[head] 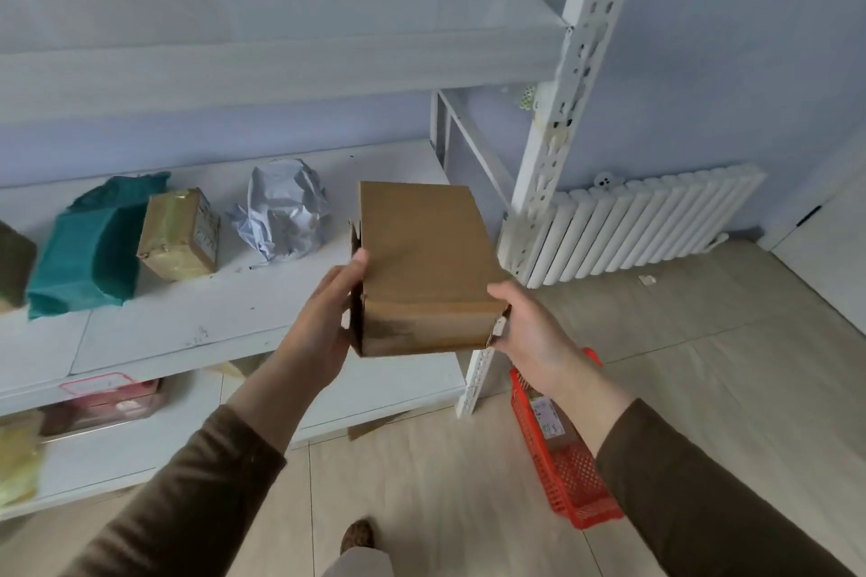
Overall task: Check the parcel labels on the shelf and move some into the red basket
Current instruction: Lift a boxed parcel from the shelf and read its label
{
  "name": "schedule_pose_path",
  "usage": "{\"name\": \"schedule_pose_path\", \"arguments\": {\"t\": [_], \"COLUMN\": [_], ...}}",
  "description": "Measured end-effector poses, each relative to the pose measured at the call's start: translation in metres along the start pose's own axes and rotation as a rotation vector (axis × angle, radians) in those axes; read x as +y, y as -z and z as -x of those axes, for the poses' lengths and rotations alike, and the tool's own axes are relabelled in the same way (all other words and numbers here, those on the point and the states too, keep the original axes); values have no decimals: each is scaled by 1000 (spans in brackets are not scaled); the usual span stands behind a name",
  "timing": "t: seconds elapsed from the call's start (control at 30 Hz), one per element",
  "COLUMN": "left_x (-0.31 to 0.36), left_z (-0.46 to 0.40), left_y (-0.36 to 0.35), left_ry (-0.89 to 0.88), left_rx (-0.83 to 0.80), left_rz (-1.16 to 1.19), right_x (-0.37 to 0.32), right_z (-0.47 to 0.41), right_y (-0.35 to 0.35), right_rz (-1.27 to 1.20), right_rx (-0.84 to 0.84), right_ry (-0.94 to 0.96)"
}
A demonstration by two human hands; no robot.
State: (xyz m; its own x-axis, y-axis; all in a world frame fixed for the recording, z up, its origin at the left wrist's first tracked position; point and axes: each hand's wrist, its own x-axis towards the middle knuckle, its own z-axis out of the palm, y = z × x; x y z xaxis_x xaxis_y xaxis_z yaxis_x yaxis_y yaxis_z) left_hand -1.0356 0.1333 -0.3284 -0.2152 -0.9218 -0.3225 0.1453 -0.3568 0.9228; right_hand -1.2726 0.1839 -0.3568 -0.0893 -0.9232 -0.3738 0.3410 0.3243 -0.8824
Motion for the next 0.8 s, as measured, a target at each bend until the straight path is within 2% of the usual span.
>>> {"name": "schedule_pose_path", "arguments": {"t": [0.13,0.27,0.37,0.43,0.53,0.67,0.8], "left_x": [-31,-64,-84,-89,-88,-93,-93], "left_z": [52,94,112,116,116,110,109], "left_y": [-21,-45,-53,-46,-27,-10,-9], "left_ry": [-151,-505,-658,-589,-434,-426,-451], "left_rx": [6,133,157,146,45,26,22], "left_rz": [-115,-603,-709,-638,-444,-436,-338], "right_x": [28,54,61,63,64,62,59], "right_z": [31,45,53,59,69,76,78], "right_y": [32,44,42,39,33,24,18], "right_rz": [16,-54,-86,-39,107,271,313], "right_rx": [-85,-147,-130,-98,-60,-49,-78], "right_ry": [-11,-32,-13,15,117,277,341]}}
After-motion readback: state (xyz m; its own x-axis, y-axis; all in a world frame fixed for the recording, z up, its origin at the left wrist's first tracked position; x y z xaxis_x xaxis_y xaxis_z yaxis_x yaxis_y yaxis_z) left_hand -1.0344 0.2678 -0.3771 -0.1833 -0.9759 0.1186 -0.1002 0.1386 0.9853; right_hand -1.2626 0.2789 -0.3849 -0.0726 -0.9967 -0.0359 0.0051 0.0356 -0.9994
